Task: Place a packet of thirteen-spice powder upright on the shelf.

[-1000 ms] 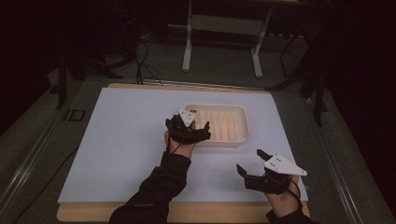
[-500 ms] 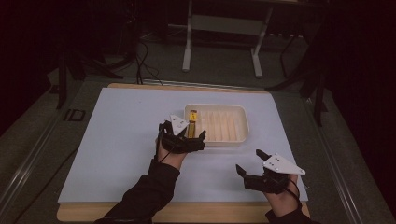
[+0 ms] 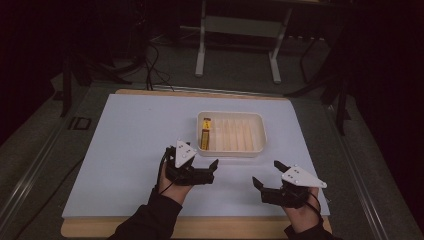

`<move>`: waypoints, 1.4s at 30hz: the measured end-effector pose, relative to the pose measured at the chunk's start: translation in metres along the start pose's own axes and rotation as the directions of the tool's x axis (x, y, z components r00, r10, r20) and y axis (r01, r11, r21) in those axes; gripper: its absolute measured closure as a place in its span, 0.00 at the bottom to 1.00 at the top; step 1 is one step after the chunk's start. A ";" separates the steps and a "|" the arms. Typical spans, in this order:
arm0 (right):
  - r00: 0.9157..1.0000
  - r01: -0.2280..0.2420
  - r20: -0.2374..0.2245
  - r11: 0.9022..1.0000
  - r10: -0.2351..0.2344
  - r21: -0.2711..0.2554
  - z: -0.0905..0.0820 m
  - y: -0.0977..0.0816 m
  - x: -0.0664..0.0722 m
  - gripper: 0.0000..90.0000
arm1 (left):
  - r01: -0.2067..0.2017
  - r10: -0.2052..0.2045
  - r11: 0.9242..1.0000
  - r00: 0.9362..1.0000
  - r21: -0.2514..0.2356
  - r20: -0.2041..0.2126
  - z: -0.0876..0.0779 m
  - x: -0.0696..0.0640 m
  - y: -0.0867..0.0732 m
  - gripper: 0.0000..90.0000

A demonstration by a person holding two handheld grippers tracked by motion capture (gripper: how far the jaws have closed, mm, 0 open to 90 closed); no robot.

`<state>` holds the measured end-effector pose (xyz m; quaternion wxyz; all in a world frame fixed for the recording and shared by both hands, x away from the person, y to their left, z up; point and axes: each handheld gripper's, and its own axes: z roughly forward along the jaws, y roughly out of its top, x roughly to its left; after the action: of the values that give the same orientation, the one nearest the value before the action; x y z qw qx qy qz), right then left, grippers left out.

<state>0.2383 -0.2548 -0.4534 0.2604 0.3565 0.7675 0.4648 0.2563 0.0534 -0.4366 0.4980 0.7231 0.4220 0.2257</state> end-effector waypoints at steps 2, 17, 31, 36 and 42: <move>1.000 0.000 0.000 1.000 0.000 0.002 0.000 0.000 0.000 0.13 | 0.001 -0.001 1.000 1.000 -0.008 0.020 -0.005 -0.002 -0.004 0.02; 1.000 0.006 -0.007 1.000 -0.006 0.009 0.002 -0.002 0.002 0.13 | -0.060 0.060 0.998 0.993 -0.004 0.097 -0.024 -0.015 -0.043 0.02; 1.000 0.016 -0.015 1.000 -0.016 0.020 0.004 -0.005 0.003 0.13 | -0.141 0.140 0.990 0.981 -0.004 0.133 -0.021 -0.019 -0.069 0.02; 1.000 0.018 -0.019 1.000 -0.018 0.022 0.004 -0.007 0.002 0.13 | -0.146 0.145 0.989 0.980 -0.004 0.140 -0.017 -0.018 -0.072 0.02; 0.999 0.025 -0.031 0.999 -0.024 0.023 0.005 -0.009 0.002 0.13 | -0.150 0.148 0.989 0.978 -0.001 0.148 -0.014 -0.015 -0.076 0.02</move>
<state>0.2381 -0.2533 -0.4638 0.2501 0.3430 0.7810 0.4582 0.2079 0.0593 -0.4988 0.5059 0.7701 0.3296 0.2060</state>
